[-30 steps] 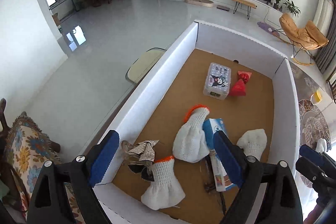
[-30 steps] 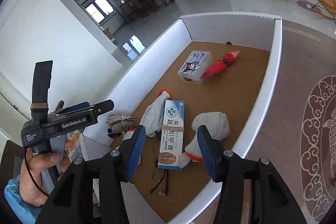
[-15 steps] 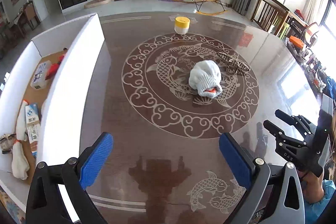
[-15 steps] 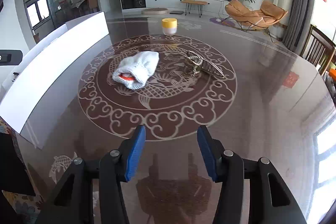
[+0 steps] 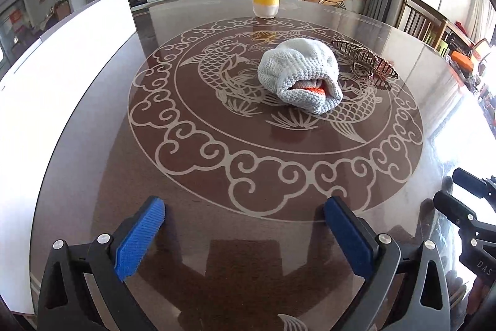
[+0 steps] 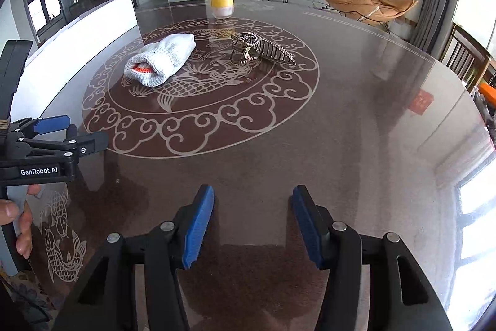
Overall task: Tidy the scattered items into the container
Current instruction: 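Move both open grippers back over the table toward the remaining items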
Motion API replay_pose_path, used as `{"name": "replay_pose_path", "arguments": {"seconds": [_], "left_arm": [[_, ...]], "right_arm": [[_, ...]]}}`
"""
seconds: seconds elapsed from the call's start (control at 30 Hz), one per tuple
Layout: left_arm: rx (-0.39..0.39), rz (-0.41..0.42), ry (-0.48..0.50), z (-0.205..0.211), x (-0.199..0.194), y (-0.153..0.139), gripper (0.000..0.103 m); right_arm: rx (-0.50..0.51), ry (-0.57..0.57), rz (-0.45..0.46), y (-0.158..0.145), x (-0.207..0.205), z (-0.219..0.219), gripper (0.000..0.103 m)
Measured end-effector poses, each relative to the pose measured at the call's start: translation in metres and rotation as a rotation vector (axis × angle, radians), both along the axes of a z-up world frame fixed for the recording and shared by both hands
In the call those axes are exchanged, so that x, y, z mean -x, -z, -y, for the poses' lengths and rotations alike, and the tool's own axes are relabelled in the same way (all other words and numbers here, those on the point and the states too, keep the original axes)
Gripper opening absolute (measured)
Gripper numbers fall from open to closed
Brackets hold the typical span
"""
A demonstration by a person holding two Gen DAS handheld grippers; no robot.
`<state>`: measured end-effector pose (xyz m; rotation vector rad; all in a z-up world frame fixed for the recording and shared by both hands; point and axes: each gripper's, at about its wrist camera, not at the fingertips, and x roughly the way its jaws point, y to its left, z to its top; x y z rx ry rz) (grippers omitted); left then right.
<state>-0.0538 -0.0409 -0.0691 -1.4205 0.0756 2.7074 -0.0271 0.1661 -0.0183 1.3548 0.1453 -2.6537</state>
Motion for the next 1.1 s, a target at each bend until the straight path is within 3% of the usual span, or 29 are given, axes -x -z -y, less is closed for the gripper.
{"name": "replay_pose_path", "arguments": {"seconds": [0.2, 1.1], "left_arm": [[-0.001, -0.003, 0.004, -0.0027, -0.0028, 0.0003, 0.103], [-0.002, -0.003, 0.005, -0.0033, -0.0005, 0.0027, 0.103]], "right_arm": [[0.011, 0.023, -0.032, 0.0012, -0.0013, 0.0017, 0.063], [0.008, 0.023, -0.032, 0.0012, -0.0006, 0.0021, 0.064]]}}
